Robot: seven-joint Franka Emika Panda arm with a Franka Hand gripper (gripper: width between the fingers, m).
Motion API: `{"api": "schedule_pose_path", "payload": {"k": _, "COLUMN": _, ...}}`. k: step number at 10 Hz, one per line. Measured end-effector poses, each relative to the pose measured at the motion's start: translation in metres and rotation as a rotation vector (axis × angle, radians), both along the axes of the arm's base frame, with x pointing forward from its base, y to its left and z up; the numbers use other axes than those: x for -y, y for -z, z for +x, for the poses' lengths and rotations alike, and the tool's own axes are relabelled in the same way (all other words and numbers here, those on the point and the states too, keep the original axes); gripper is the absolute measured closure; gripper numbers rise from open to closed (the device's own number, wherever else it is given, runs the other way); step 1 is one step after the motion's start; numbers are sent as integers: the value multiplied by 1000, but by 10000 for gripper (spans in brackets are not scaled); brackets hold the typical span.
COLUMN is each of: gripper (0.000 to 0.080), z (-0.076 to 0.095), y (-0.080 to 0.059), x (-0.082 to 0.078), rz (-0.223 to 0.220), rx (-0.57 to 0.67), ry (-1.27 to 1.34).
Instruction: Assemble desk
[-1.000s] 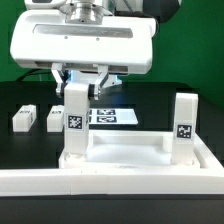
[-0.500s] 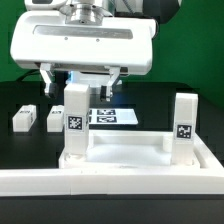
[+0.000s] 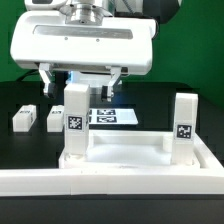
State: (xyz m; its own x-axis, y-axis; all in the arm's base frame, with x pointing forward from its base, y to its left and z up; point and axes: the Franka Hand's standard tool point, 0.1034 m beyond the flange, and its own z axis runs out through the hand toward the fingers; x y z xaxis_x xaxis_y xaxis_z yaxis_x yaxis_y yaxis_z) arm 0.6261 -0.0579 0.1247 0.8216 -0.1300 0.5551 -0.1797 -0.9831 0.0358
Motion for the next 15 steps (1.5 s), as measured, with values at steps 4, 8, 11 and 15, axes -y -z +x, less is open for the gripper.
{"api": "schedule_pose_path", "payload": {"k": 4, "gripper": 150, "z": 4, "y": -19, "x": -1, "rz": 115, "rx": -122, "ry": -3}}
{"api": "schedule_pose_path", "payload": {"k": 8, "gripper": 150, "z": 4, "y": -10, "x": -4, "rz": 243, "rx": -404, "ry": -17}}
{"api": "schedule_pose_path", "payload": {"k": 11, "gripper": 150, "z": 7, "y": -1, "x": 8, "rz": 266, "rx": -589, "ry": -36}}
{"api": "schedule_pose_path", "payload": {"k": 15, "gripper": 278, "z": 6, "y": 3, "x": 5, "rz": 278, "rx": -597, "ry": 52}}
